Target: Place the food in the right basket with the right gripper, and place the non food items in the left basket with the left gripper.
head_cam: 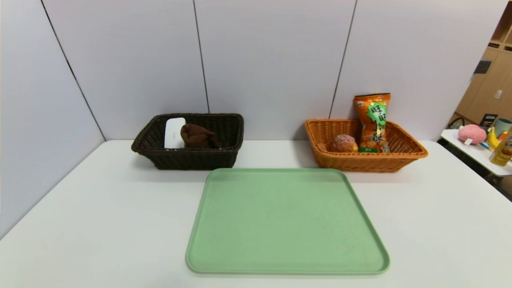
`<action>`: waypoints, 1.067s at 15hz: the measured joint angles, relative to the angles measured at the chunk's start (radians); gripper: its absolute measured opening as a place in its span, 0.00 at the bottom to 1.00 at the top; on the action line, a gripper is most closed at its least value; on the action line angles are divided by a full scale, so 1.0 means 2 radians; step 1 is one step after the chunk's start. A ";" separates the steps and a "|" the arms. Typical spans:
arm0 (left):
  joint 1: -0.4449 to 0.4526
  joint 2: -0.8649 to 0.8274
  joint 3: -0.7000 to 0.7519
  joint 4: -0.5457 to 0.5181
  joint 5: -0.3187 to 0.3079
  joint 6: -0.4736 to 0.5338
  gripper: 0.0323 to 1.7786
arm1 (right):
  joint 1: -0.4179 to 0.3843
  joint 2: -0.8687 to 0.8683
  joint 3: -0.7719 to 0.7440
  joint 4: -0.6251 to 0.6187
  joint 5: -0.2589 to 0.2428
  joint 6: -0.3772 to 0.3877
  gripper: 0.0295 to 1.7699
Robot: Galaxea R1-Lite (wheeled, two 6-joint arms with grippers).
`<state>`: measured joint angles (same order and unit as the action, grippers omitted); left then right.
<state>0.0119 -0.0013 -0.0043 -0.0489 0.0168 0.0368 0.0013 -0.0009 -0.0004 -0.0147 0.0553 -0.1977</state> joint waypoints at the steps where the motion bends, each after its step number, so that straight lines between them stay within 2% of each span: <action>1: 0.000 0.000 0.001 0.012 -0.003 0.001 0.95 | 0.000 0.000 0.000 0.000 0.000 0.001 0.97; 4: 0.000 0.000 0.002 0.018 -0.003 -0.016 0.95 | 0.000 0.000 0.000 0.001 -0.003 0.020 0.97; 6: 0.000 0.000 0.002 0.017 0.004 -0.044 0.95 | 0.000 0.000 0.000 0.004 -0.011 0.065 0.97; 7: 0.000 0.000 0.002 0.017 0.008 -0.060 0.95 | 0.000 0.000 0.000 0.003 -0.024 0.089 0.97; 8: 0.000 0.000 0.002 0.014 0.009 -0.066 0.95 | 0.000 0.000 0.000 0.004 -0.027 0.098 0.97; 16: 0.000 0.000 0.002 0.013 0.009 -0.068 0.95 | 0.000 0.000 0.000 0.002 -0.029 0.110 0.97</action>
<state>0.0119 -0.0013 0.0000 -0.0226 0.0345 -0.0989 0.0013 0.0000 -0.0004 -0.0100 -0.0017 0.0215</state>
